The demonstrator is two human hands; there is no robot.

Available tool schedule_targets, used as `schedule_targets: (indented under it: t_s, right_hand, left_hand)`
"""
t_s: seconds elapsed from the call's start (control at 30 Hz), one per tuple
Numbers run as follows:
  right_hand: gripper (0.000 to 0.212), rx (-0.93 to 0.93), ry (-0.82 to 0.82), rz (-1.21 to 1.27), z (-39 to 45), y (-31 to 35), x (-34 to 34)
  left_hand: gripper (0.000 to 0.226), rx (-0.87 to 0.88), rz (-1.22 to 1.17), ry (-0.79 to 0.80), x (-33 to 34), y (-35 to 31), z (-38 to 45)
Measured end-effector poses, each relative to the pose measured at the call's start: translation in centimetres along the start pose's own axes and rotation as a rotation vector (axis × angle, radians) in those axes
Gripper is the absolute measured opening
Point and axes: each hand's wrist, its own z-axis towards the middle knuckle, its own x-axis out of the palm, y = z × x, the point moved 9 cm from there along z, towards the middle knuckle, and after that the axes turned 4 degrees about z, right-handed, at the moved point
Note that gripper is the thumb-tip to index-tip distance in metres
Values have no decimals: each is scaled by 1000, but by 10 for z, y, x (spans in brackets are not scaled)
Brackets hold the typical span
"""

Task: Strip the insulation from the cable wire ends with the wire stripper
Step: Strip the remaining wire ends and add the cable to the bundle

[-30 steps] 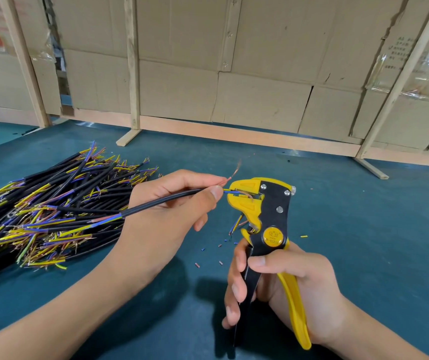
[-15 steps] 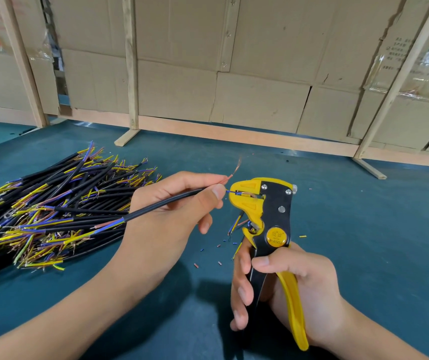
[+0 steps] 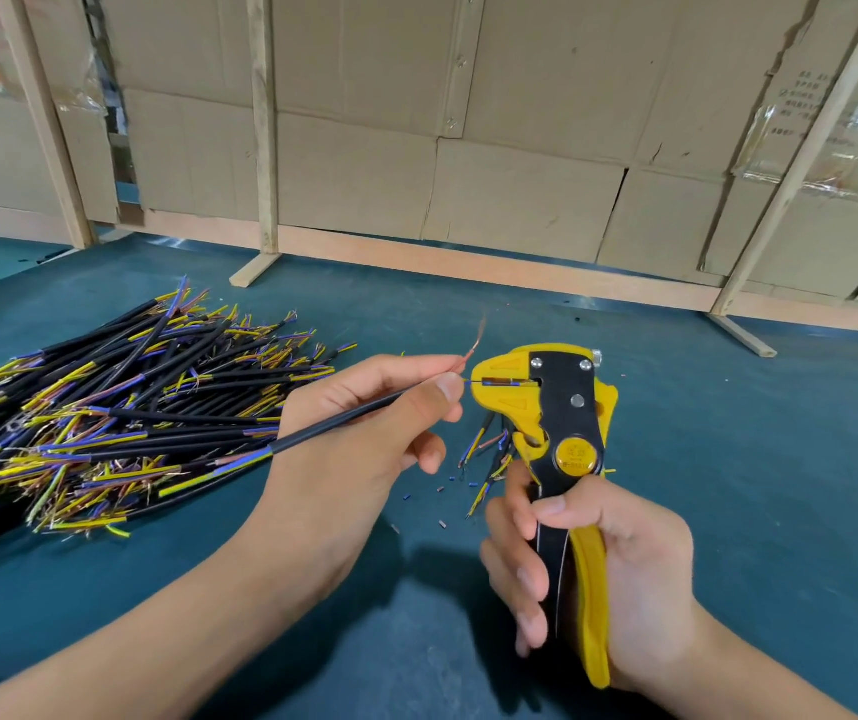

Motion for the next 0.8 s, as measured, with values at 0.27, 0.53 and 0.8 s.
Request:
schedule_targets:
  t_s: [0.27,0.53,0.8]
  right_hand:
    - [20,5,-24,-40,-1,-1,1]
    - [26,-95,-136,-170,-7,6,-4]
    - [32,-92,-199,-162,-8,7,-7]
  left_hand:
    - [22,32,39,-25,-5,-12,6]
    - [26,80,157,-197,-23,-36,21]
    - [33,-16,118,-271,-19,-23,25]
